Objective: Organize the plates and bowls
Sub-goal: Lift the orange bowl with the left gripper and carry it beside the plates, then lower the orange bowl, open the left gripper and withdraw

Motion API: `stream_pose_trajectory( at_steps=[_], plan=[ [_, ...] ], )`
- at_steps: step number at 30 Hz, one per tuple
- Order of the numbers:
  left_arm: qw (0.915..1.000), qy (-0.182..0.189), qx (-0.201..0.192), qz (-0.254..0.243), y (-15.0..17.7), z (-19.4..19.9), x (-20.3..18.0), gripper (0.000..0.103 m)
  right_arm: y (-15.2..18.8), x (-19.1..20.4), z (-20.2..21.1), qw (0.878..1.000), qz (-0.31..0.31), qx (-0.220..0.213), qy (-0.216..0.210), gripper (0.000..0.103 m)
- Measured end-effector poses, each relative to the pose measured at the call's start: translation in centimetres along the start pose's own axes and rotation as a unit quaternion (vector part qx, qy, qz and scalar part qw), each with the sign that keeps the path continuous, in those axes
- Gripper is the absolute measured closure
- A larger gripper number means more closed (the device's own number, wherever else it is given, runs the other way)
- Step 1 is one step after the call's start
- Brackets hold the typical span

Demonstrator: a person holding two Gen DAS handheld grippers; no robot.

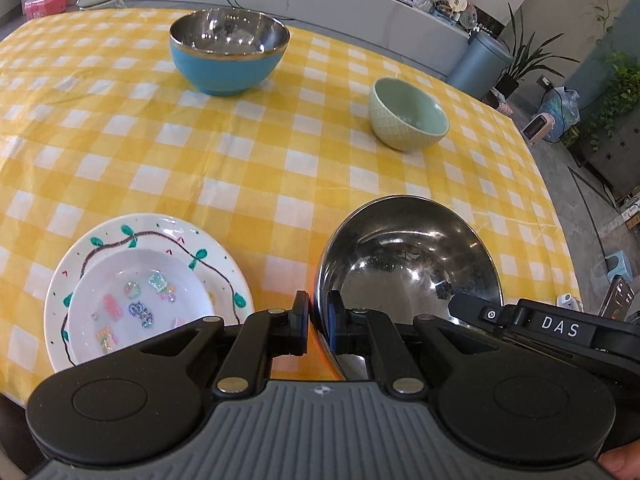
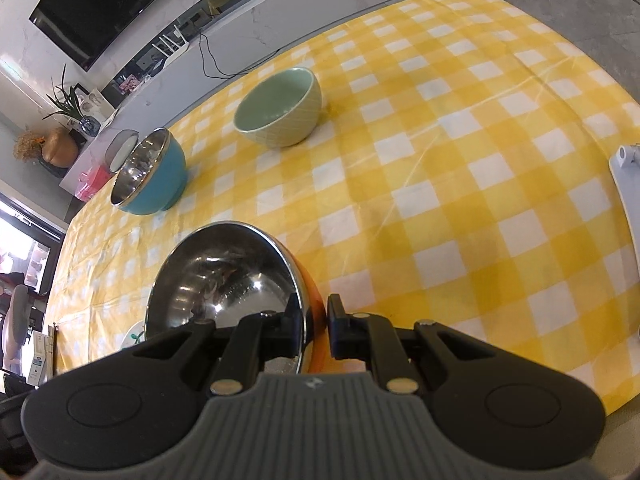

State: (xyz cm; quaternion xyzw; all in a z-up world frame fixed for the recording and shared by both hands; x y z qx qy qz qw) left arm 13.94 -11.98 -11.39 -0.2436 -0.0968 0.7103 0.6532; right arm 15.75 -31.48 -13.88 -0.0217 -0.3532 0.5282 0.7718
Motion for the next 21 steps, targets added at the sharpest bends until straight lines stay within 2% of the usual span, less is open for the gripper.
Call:
stream_pose_trajectory(
  at_steps=[10,16,17,18,19,20,21],
  plan=[
    [0.9999,0.008,0.006,0.005,-0.19,-0.29,0.14,0.090,-0.11,-0.19,-0.84,1.000,0.000,0.003,0.010,0.092],
    [0.9999,0.009,0.007,0.004,-0.44,-0.57,0.19,0.088,-0.13,-0.11,-0.85,1.000,0.006,-0.004,0.014,0.087],
    [0.9999,0.013,0.005,0.005,-0.50,-0.54,0.22,0.083,-0.15,-0.12,-0.81,1.000,0.007,-0.006,0.014,0.087],
    [0.9998,0.017,0.002,0.007,-0.56,-0.48,0.26,0.074,-0.17,-0.15,-0.77,1.000,0.006,-0.008,0.016,0.083],
    [0.9998,0.019,-0.001,0.008,-0.65,-0.37,0.31,0.070,-0.22,-0.17,-0.70,1.000,0.007,-0.011,0.017,0.077],
    [0.9998,0.020,-0.004,0.009,-0.73,-0.25,0.33,0.062,-0.29,-0.17,-0.62,1.000,0.007,-0.015,0.017,0.067],
    [0.9997,0.019,-0.008,0.008,-0.84,-0.11,0.36,0.056,-0.37,-0.15,-0.52,1.000,0.008,-0.019,0.017,0.064]
  ],
)
Point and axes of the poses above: each gripper's, at about its wrist camera, not at the fingertips, and z roughly against the way its jaws point, x to its left, y to its underside, the point moved 5 cm from there along -z, roughly the way its jaws point, and after that the axes turned 5 degrees about -y, right-handed, at the moved point
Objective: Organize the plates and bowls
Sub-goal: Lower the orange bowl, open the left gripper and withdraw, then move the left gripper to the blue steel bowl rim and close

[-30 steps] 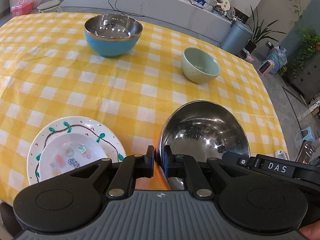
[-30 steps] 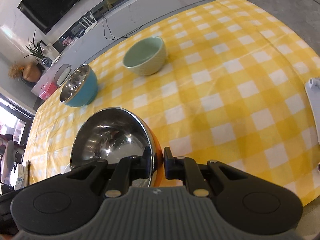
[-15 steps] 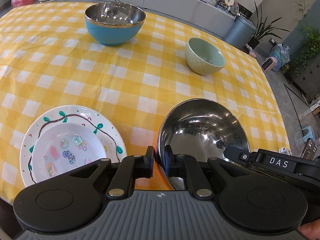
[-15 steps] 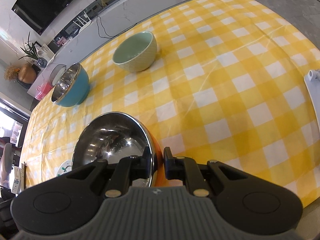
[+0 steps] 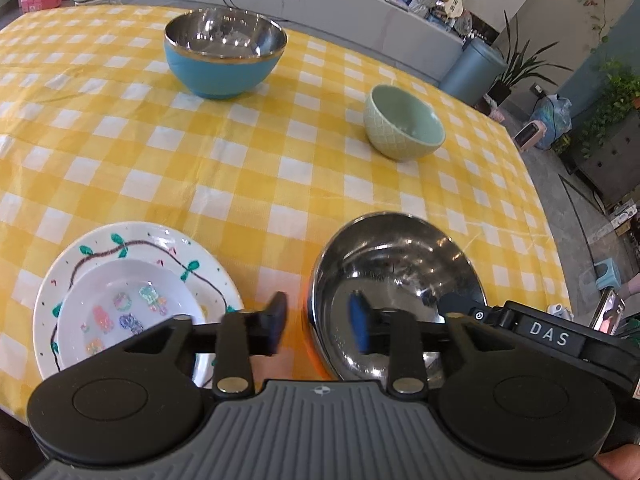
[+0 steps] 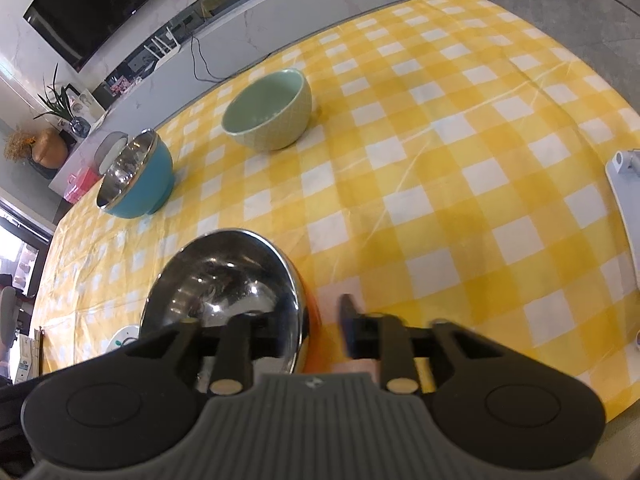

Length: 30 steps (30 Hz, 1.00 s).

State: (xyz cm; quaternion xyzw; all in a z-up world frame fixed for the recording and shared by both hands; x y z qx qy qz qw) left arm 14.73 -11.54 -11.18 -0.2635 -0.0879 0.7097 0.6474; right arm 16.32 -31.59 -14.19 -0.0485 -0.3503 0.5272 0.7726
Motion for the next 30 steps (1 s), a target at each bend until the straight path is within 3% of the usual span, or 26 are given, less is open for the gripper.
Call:
stream_pose_trajectory(
  at_steps=[2,5,16,24,30],
  plan=[
    [1.0000,-0.001,-0.008,-0.003,-0.2,0.3,0.1,0.054,-0.1,0.1,0.2,1.000,0.004,-0.007,-0.004,0.062],
    [0.9998,0.000,-0.018,-0.005,-0.5,0.8,0.2,0.051,-0.3,0.4,0.6,1.000,0.010,-0.020,-0.009,0.052],
    [0.9964,-0.010,-0.079,-0.030,-3.2,4.2,1.7,0.046,-1.0,3.9,3.7,0.991,0.073,-0.115,0.013,0.046],
    [0.9929,-0.027,-0.105,-0.049,-6.7,5.5,4.2,0.040,-1.8,8.6,1.9,0.990,0.106,-0.092,-0.004,0.038],
    [0.9921,-0.034,-0.112,-0.047,-9.3,5.4,6.6,0.034,-3.4,11.8,-0.6,0.992,0.109,-0.066,-0.008,0.037]
  ],
)
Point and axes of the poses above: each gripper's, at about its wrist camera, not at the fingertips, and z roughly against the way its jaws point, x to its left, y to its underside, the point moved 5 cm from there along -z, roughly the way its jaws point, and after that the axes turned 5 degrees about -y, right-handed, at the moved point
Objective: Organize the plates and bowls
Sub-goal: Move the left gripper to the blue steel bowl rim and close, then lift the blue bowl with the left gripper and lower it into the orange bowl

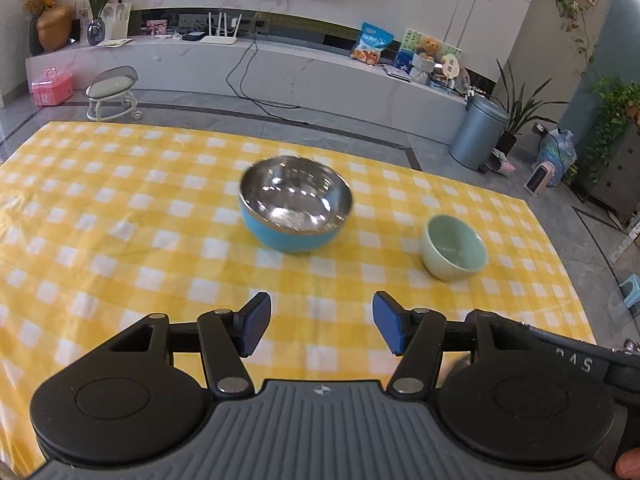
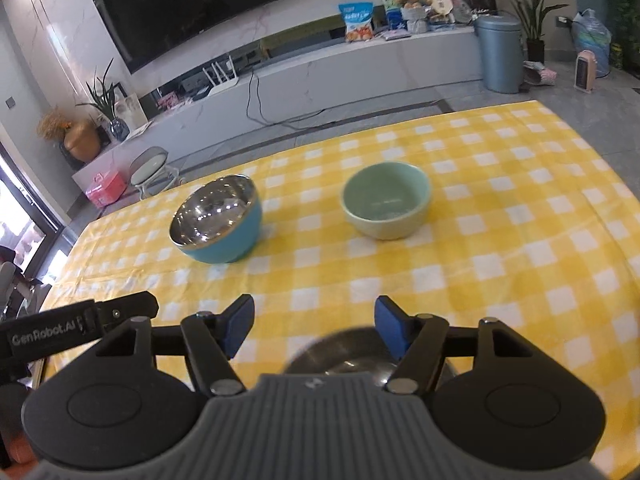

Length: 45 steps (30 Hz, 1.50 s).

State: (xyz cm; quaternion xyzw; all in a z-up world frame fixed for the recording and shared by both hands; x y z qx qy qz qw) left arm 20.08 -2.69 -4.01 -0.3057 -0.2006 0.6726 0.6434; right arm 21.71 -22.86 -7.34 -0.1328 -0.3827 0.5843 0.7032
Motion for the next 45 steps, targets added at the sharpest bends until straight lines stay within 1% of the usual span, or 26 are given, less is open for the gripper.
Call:
stream_pose_trajectory(
  at_steps=[1,4,8,13,16,17,21,25,28,31,32,33,34,36,37,39,40,41,42,43,44,45],
  plan=[
    [1.0000,0.000,0.002,0.002,-0.4,-0.3,0.3,0.034,-0.5,0.4,-0.6,1.000,-0.001,0.003,0.000,0.037],
    [1.0000,-0.006,-0.001,0.007,-1.6,-1.0,1.6,0.034,-1.6,1.7,-2.0,1.000,0.005,0.013,-0.002,0.030],
    [0.9997,-0.007,-0.002,0.022,-3.2,-2.3,3.4,0.034,-2.9,3.0,-4.3,1.000,0.008,0.028,-0.006,0.029],
    [0.9988,-0.009,0.004,0.047,-4.9,-4.6,5.3,0.034,-4.3,4.4,-7.4,0.999,-0.008,0.047,-0.015,0.032],
    [0.9985,-0.012,0.006,0.052,-5.8,-6.0,5.9,0.034,-5.1,5.1,-9.2,0.998,-0.011,0.054,-0.008,0.038],
    [0.9986,-0.014,0.007,0.051,-6.1,-6.6,6.0,0.035,-5.4,5.2,-9.8,0.998,-0.012,0.053,-0.003,0.041],
    [0.9992,-0.023,0.009,0.033,-6.7,-8.9,5.8,0.036,-6.1,5.1,-12.0,0.998,-0.022,0.053,0.021,0.041],
    [0.9990,-0.036,0.009,0.024,-7.3,-11.1,5.6,0.036,-6.6,4.8,-14.2,0.997,-0.032,0.067,0.037,0.041],
    [0.9989,-0.037,0.011,0.026,-7.9,-12.6,5.3,0.036,-7.1,4.6,-15.5,0.996,-0.037,0.073,0.043,0.041],
    [0.9987,-0.039,0.021,0.025,-8.2,-13.8,5.1,0.036,-7.2,4.5,-16.4,0.995,-0.039,0.079,0.043,0.044],
    [0.9986,-0.041,0.026,0.023,-8.1,-14.2,5.1,0.037,-7.2,4.4,-16.7,0.995,-0.039,0.082,0.043,0.046],
    [0.9985,-0.043,0.028,0.020,-8.1,-14.3,5.0,0.043,-7.1,4.3,-17.0,0.995,-0.040,0.085,0.042,0.048],
    [0.9984,-0.046,0.031,0.014,-8.0,-14.6,4.8,0.046,-7.1,4.2,-17.3,0.995,-0.042,0.086,0.039,0.049],
    [0.9982,-0.048,0.035,0.007,-7.9,-15.0,4.6,0.058,-7.1,4.1,-17.7,0.994,-0.045,0.089,0.035,0.051],
    [0.9981,-0.047,0.038,0.007,-7.8,-15.2,4.5,0.061,-7.0,4.1,-17.8,0.994,-0.046,0.089,0.033,0.052],
    [0.9980,-0.046,0.044,0.006,-7.7,-15.4,4.4,0.071,-7.0,4.2,-17.9,0.995,-0.044,0.091,0.024,0.060],
    [0.9978,-0.050,0.044,0.004,-7.6,-15.4,4.3,0.074,-7.0,4.3,-18.0,0.995,-0.045,0.092,0.019,0.061],
    [0.9976,-0.054,0.043,-0.001,-7.6,-15.4,4.3,0.081,-7.0,4.4,-18.0,0.994,-0.047,0.094,0.016,0.064],
    [0.9974,-0.058,0.044,-0.006,-7.6,-15.3,4.2,0.086,-7.0,4.4,-18.0,0.994,-0.049,0.095,0.014,0.069],
    [0.9972,-0.060,0.042,-0.009,-7.6,-15.2,4.2,0.089,-6.9,4.5,-18.0,0.994,-0.051,0.097,0.010,0.072],
    [0.9972,-0.061,0.042,-0.012,-7.7,-15.1,4.2,0.094,-6.9,4.6,-18.0,0.994,-0.051,0.099,0.007,0.080],
    [0.9973,-0.059,0.042,-0.013,-7.7,-14.9,4.2,0.094,-6.9,4.8,-17.9,0.994,-0.051,0.101,0.004,0.091]
  ],
)
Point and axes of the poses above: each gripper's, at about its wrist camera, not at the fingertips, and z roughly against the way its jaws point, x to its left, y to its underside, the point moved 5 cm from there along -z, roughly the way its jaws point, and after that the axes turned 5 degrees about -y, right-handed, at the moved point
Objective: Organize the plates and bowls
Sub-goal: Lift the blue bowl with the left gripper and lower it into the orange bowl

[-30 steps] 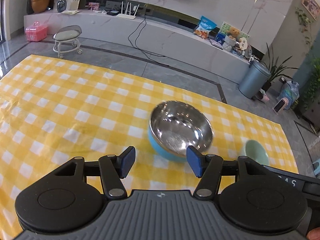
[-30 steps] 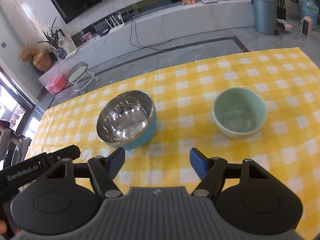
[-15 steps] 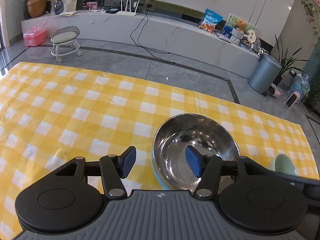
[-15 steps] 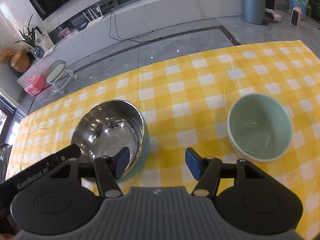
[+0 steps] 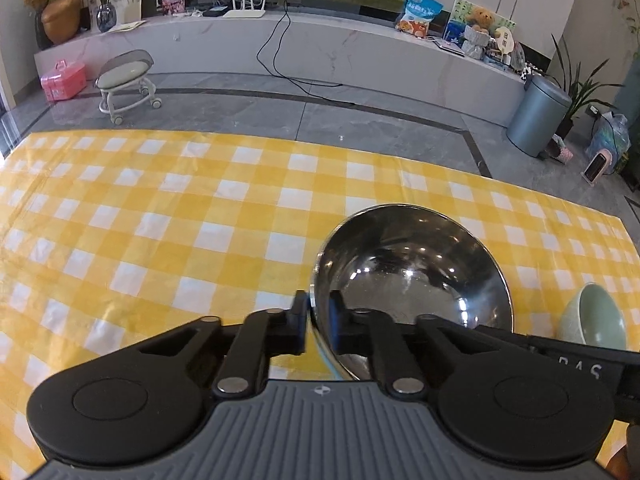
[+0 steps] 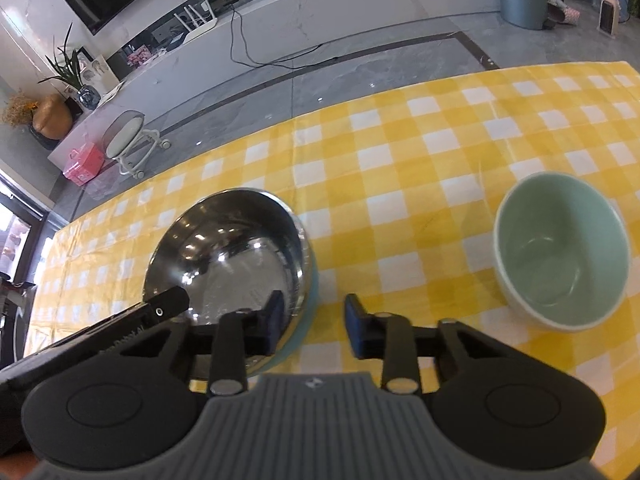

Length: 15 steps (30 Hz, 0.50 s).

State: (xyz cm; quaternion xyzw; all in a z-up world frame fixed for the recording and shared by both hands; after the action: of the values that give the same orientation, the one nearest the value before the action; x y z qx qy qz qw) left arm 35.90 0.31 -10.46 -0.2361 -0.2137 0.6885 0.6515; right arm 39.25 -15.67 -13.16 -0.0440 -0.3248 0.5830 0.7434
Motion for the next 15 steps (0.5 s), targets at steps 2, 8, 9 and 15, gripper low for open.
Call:
stream_pose_trajectory(
  at_steps=[2,8,9,15],
  plan=[
    [1.0000,0.001,0.004,0.002,-0.1,0.3,0.1,0.094,0.1,0.3,0.2,1.000,0.002,0.003,0.011,0.091],
    [0.9998,-0.007,-0.007,-0.015,0.1,2.0,0.0,0.095,0.9,0.7,1.3,1.000,-0.002,0.008,0.001,0.092],
    [0.9998,-0.006,-0.007,-0.018,0.1,2.3,-0.1,0.095,1.1,0.8,1.6,1.000,0.001,0.008,0.001,0.092],
    [0.9997,-0.010,-0.001,-0.024,0.9,4.8,-0.1,0.095,2.1,0.9,3.8,1.000,0.002,0.014,-0.003,0.093]
  ],
)
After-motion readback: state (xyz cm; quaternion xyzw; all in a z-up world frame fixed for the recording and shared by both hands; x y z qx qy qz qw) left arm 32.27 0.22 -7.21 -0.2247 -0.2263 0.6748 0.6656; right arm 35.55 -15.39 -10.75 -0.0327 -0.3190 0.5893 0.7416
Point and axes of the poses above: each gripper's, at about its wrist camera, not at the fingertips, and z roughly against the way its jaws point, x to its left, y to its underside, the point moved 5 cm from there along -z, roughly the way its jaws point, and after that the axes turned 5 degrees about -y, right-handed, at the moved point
